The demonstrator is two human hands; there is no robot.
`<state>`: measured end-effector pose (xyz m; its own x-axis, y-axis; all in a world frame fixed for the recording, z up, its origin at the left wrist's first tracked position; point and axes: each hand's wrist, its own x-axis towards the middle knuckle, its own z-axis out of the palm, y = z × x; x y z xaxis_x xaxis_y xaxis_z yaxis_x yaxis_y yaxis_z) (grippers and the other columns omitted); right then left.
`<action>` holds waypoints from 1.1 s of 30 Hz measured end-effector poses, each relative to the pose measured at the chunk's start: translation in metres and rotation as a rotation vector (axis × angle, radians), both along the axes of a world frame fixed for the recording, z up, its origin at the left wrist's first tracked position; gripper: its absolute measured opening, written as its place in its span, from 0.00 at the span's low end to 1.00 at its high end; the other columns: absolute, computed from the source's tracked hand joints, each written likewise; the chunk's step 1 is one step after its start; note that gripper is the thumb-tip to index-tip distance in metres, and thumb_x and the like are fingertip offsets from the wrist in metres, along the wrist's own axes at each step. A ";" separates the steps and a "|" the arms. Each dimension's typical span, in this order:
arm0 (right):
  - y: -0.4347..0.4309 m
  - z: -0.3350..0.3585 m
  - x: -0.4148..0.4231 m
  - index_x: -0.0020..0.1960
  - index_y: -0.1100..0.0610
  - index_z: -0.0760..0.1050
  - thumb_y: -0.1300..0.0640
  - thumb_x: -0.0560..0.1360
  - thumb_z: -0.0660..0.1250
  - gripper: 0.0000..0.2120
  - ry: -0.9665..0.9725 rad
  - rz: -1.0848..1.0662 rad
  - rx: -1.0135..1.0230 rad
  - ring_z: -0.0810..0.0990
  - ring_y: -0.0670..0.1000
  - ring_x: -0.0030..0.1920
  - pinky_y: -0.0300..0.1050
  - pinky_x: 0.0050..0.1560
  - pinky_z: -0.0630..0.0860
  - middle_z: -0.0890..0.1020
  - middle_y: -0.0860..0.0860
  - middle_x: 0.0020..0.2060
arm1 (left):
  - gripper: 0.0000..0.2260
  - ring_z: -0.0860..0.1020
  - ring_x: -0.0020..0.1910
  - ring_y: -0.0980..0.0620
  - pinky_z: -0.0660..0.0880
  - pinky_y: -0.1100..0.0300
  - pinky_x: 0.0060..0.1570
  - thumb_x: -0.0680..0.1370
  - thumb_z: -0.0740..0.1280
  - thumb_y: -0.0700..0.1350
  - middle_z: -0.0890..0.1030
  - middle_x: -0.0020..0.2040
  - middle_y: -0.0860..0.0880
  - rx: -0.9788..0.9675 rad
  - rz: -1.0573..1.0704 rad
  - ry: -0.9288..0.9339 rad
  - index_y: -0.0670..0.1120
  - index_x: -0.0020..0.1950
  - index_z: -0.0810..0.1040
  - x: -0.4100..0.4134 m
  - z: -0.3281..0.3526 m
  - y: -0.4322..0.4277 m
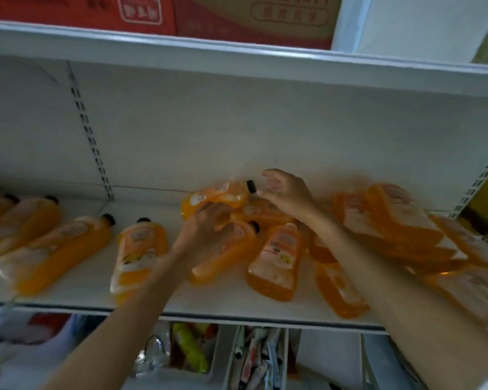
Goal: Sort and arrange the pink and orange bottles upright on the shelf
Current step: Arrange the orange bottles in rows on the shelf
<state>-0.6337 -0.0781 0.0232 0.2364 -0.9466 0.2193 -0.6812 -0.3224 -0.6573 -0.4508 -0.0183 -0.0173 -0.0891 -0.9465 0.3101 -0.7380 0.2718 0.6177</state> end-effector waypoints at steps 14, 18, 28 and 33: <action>0.010 -0.070 0.235 0.69 0.52 0.69 0.42 0.71 0.69 0.30 0.304 0.293 0.221 0.71 0.55 0.64 0.49 0.62 0.70 0.67 0.55 0.67 | 0.37 0.67 0.66 0.45 0.62 0.53 0.62 0.61 0.52 0.65 0.70 0.67 0.47 0.173 0.100 -0.388 0.50 0.65 0.72 0.242 -0.021 0.046; 0.002 -0.086 0.266 0.61 0.54 0.75 0.45 0.72 0.68 0.21 0.166 0.185 0.169 0.75 0.53 0.59 0.48 0.58 0.72 0.74 0.54 0.61 | 0.28 0.55 0.72 0.49 0.55 0.54 0.66 0.76 0.62 0.50 0.55 0.74 0.53 0.184 0.010 -0.599 0.54 0.74 0.54 0.263 -0.033 0.039; -0.010 -0.101 0.312 0.37 0.54 0.77 0.35 0.65 0.58 0.23 -0.036 -0.097 0.108 0.76 0.52 0.37 0.47 0.38 0.73 0.79 0.54 0.35 | 0.16 0.62 0.68 0.43 0.58 0.47 0.66 0.78 0.55 0.48 0.69 0.68 0.46 0.150 0.212 -0.206 0.46 0.62 0.74 0.252 -0.030 -0.002; -0.022 -0.097 0.314 0.29 0.51 0.65 0.39 0.65 0.58 0.16 -0.057 -0.126 0.112 0.67 0.49 0.31 0.43 0.34 0.64 0.70 0.50 0.29 | 0.15 0.77 0.48 0.47 0.75 0.47 0.51 0.75 0.60 0.55 0.80 0.48 0.45 0.158 -0.001 0.175 0.47 0.49 0.80 0.269 -0.016 0.001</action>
